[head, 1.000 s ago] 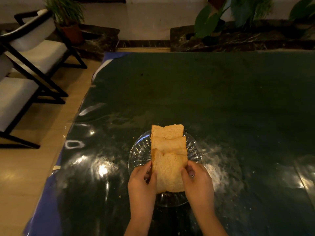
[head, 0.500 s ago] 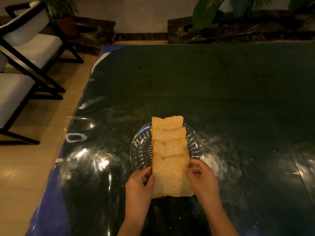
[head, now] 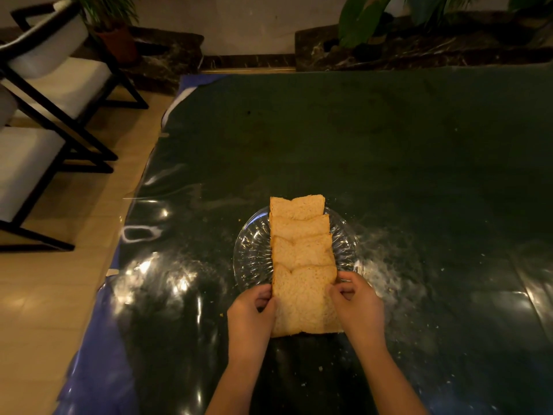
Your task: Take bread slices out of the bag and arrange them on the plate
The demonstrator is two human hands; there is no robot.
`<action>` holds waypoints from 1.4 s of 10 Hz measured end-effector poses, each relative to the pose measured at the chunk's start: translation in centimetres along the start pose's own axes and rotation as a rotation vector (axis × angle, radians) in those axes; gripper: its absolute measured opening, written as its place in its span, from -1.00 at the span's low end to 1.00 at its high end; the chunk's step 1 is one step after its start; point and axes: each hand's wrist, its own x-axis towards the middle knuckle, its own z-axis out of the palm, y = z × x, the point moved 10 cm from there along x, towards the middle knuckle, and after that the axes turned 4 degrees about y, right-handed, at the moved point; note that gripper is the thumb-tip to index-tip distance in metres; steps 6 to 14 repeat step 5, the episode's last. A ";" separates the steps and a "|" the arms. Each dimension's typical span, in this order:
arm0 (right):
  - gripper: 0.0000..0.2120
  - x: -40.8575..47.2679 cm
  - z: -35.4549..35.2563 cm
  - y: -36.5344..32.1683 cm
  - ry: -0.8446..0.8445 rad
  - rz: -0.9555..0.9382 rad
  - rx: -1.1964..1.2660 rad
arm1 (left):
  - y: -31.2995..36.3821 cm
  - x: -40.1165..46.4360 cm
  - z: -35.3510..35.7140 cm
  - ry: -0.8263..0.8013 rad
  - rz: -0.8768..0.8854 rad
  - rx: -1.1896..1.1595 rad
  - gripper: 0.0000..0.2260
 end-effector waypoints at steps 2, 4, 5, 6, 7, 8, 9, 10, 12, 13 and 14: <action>-0.81 0.2 -0.1 -0.2 -0.012 0.010 -0.025 | -0.1 0.5 -0.4 0.006 0.008 0.007 -0.79; -0.78 0.4 -1.4 -3.7 -0.067 -0.025 -0.056 | 4.0 1.4 -1.8 -0.043 0.053 -0.001 -0.75; -0.73 0.3 -2.9 -8.9 -0.094 -0.107 -0.040 | 8.9 2.1 -3.4 -0.097 0.144 0.004 -0.75; -0.73 0.3 -2.9 -8.9 -0.094 -0.107 -0.040 | 8.9 2.1 -3.4 -0.097 0.144 0.004 -0.75; -0.73 0.3 -2.9 -8.9 -0.094 -0.107 -0.040 | 8.9 2.1 -3.4 -0.097 0.144 0.004 -0.75; -0.73 0.3 -2.9 -8.9 -0.094 -0.107 -0.040 | 8.9 2.1 -3.4 -0.097 0.144 0.004 -0.75; -0.73 0.3 -2.9 -8.9 -0.094 -0.107 -0.040 | 8.9 2.1 -3.4 -0.097 0.144 0.004 -0.75; -0.73 0.3 -2.9 -8.9 -0.094 -0.107 -0.040 | 8.9 2.1 -3.4 -0.097 0.144 0.004 -0.75; -0.73 0.3 -2.9 -8.9 -0.094 -0.107 -0.040 | 8.9 2.1 -3.4 -0.097 0.144 0.004 -0.75; -0.73 0.3 -2.9 -8.9 -0.094 -0.107 -0.040 | 8.9 2.1 -3.4 -0.097 0.144 0.004 -0.75; -0.73 0.3 -2.9 -8.9 -0.094 -0.107 -0.040 | 8.9 2.1 -3.4 -0.097 0.144 0.004 -0.75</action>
